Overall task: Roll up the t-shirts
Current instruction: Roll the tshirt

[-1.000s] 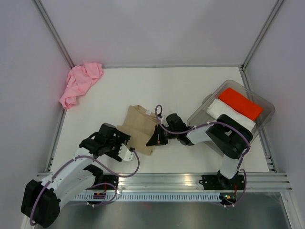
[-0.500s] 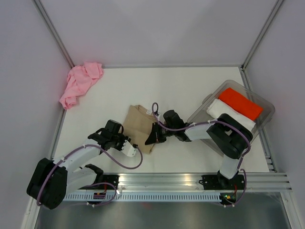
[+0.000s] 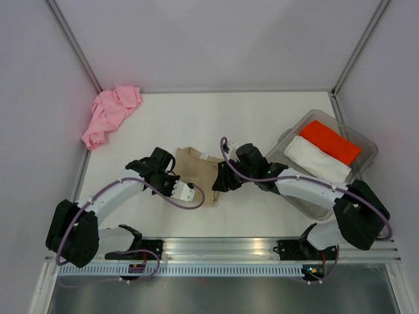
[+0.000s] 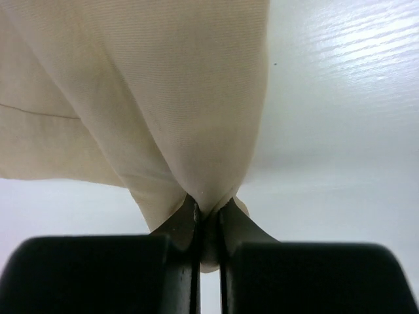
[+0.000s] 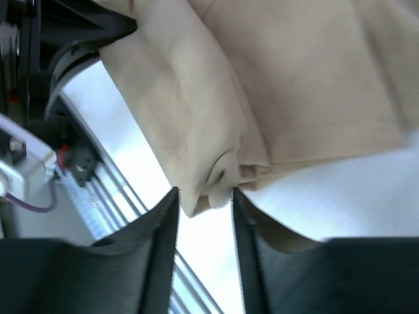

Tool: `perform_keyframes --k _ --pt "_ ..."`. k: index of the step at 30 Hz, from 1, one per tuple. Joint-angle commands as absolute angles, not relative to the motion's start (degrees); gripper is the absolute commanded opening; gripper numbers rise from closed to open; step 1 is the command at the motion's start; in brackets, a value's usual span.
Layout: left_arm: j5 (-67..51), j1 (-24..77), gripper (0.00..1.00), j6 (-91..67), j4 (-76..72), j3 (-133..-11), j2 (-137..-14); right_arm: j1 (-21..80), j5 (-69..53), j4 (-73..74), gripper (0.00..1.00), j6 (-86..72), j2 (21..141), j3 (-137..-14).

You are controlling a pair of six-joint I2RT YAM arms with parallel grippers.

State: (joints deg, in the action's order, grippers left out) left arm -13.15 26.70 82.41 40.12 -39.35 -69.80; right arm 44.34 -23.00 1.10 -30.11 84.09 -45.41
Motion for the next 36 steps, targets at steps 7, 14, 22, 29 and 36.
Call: perform_keyframes --k 7,14,22,29,36 --pt "-19.5 25.8 0.02 70.7 55.7 -49.0 -73.7 44.1 -2.4 13.6 0.97 -8.8 66.2 -51.2" --pt "-27.3 23.8 0.02 70.0 58.4 -50.0 -78.0 44.1 10.4 -14.2 0.98 -7.5 53.3 -40.4" --pt "-33.7 22.8 0.02 66.8 58.2 -52.1 -82.1 50.1 1.9 -6.8 0.83 7.8 60.2 -37.1" --pt "-31.3 22.7 0.02 67.5 58.2 -52.5 -83.7 65.3 8.2 -7.3 0.86 24.4 55.4 -23.9" --pt "-29.5 22.7 0.02 67.8 58.3 -53.2 -84.6 71.5 16.7 -20.6 0.92 34.4 67.4 -24.4"
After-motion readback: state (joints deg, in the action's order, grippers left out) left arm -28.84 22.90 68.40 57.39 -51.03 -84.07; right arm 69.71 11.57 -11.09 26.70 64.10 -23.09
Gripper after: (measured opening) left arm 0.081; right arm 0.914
